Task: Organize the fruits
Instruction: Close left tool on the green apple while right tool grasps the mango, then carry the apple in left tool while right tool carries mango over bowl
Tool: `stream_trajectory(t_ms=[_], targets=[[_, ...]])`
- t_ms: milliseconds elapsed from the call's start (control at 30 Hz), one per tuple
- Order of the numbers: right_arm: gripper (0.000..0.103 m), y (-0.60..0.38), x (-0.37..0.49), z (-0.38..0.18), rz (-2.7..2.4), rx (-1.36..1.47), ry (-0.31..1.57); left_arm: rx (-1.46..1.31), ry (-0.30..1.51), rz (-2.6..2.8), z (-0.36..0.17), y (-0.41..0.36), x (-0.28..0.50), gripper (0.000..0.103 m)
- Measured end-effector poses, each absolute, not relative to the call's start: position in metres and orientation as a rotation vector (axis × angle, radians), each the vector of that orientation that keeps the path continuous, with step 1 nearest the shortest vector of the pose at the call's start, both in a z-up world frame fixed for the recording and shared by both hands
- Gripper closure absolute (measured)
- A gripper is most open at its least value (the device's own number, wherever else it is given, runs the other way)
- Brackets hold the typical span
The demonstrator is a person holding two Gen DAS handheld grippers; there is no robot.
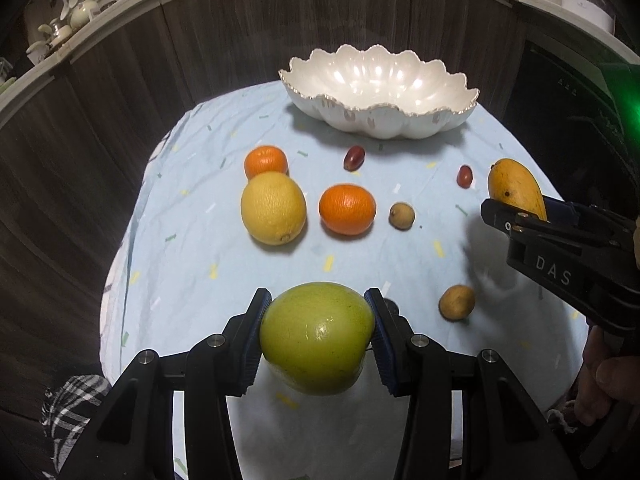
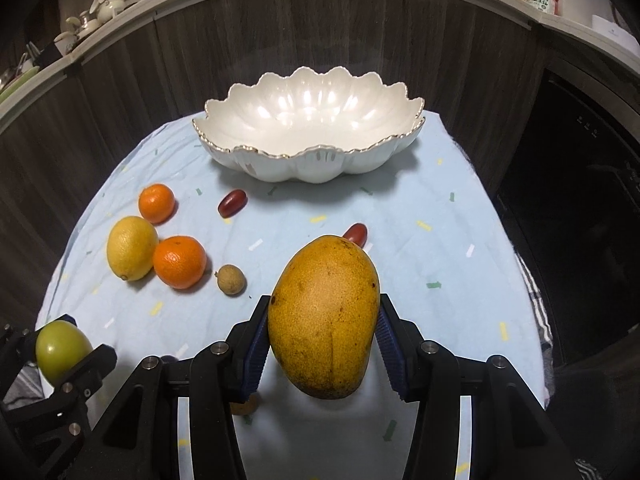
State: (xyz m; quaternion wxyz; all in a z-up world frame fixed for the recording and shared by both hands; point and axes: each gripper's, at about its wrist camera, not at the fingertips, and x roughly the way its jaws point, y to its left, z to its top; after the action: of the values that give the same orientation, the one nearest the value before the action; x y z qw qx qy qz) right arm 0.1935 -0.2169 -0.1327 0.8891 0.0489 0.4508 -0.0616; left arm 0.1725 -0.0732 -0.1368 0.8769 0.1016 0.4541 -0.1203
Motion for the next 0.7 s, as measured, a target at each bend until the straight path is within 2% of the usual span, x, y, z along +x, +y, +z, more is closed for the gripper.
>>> stream_trajectory(t_ms=[700], targets=[[0.053, -0.25, 0.223, -0.087, -0.162, 0.11, 0.84, 0.16, 0.848, -0.272, -0.083, -0.098, 0.225, 0.057]])
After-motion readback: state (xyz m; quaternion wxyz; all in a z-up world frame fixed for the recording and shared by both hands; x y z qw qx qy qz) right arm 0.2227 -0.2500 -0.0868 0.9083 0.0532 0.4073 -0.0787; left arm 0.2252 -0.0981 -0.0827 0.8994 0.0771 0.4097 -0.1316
